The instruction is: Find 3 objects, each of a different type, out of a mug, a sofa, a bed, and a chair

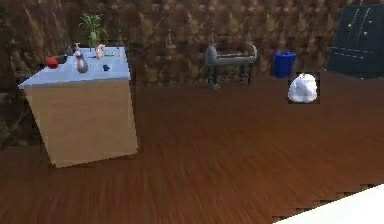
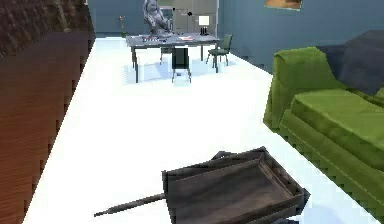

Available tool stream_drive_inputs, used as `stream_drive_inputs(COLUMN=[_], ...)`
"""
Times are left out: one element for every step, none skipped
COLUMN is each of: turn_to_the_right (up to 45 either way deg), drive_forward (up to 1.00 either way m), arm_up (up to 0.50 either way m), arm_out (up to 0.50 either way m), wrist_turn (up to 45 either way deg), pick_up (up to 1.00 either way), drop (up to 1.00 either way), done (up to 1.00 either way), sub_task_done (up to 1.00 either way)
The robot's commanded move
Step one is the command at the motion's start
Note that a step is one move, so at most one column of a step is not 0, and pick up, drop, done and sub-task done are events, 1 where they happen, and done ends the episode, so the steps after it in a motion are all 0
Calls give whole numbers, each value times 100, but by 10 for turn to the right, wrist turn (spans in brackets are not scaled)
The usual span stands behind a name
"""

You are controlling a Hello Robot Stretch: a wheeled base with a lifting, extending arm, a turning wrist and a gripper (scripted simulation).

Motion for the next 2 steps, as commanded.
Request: stream_drive_inputs(turn_to_the_right=[30, -450], drive_forward=[0, 0], arm_up=[0, 0], arm_out=[0, 0], wrist_turn=[0, 0], pick_up=[0, 0], drop=[0, 0], done=[0, 0], sub_task_done=[0, 0])
